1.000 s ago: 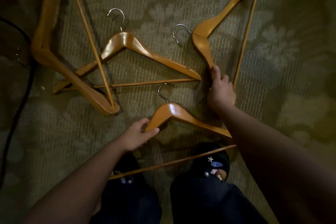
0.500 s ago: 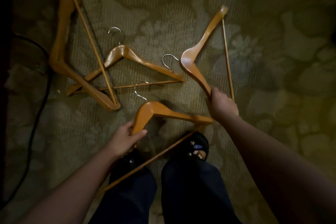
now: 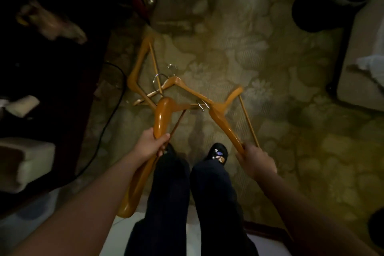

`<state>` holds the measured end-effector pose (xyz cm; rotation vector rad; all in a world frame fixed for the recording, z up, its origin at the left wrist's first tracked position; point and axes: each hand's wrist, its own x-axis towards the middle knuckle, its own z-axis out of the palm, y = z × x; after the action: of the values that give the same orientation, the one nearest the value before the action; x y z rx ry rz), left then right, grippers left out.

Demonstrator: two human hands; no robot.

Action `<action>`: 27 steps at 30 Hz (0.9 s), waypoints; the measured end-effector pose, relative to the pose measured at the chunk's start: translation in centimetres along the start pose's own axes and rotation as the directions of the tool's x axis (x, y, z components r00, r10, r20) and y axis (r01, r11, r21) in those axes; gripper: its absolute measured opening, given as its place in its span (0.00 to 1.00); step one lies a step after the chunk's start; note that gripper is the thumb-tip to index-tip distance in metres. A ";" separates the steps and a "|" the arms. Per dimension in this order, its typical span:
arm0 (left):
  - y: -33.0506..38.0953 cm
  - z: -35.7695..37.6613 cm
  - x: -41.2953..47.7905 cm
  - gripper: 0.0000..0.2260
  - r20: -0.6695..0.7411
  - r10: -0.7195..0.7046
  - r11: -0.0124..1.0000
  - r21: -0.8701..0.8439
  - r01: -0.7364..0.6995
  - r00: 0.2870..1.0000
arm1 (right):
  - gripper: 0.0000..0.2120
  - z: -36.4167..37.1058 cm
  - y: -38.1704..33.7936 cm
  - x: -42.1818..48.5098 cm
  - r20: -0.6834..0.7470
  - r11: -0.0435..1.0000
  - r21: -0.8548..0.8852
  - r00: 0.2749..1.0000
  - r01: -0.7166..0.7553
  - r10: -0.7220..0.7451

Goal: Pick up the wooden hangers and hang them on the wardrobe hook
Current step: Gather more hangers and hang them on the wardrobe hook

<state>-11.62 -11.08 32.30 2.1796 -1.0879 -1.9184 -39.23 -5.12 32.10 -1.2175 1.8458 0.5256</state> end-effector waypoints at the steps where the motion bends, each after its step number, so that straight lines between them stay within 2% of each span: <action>1: 0.8 -1.2 -2.2 0.05 0.019 -0.005 1.000 -0.023 0.005 1.000 | 0.12 -0.9 -0.5 -2.2 0.003 0.999 -0.033 1.000 0.005 -0.005; 6: 1.6 -6.6 -12.3 0.05 0.071 -0.018 0.995 -0.101 0.025 0.997 | 0.12 -4.1 -2.8 -11.2 0.021 0.990 -0.135 0.999 0.031 -0.028; 14: -4.0 -10.9 -23.1 0.05 -0.054 -0.088 0.986 -0.145 0.079 0.995 | 0.15 -6.3 -7.6 -18.7 0.036 0.950 -0.299 0.996 0.085 -0.078; 18: -8.0 -10.6 -26.2 0.05 -0.114 -0.180 0.961 -0.233 0.149 0.977 | 0.10 -7.3 -9.7 -19.0 0.102 0.910 -0.385 0.987 0.155 -0.125; 23: -11.2 -8.6 -29.2 0.06 -0.226 -0.298 0.912 -0.356 0.206 0.927 | 0.08 -9.1 -12.7 -18.8 0.169 0.812 -0.526 0.967 0.253 -0.191; 27: -12.5 -6.0 -31.0 0.09 -0.294 -0.417 0.847 -0.468 0.251 0.860 | 0.12 -10.8 -15.0 -17.5 0.236 0.655 -0.670 0.936 0.350 -0.259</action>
<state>-0.14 12.00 54.38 2.4458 -0.2044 -1.5195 -27.31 -10.02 54.06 -1.9128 1.2952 1.1516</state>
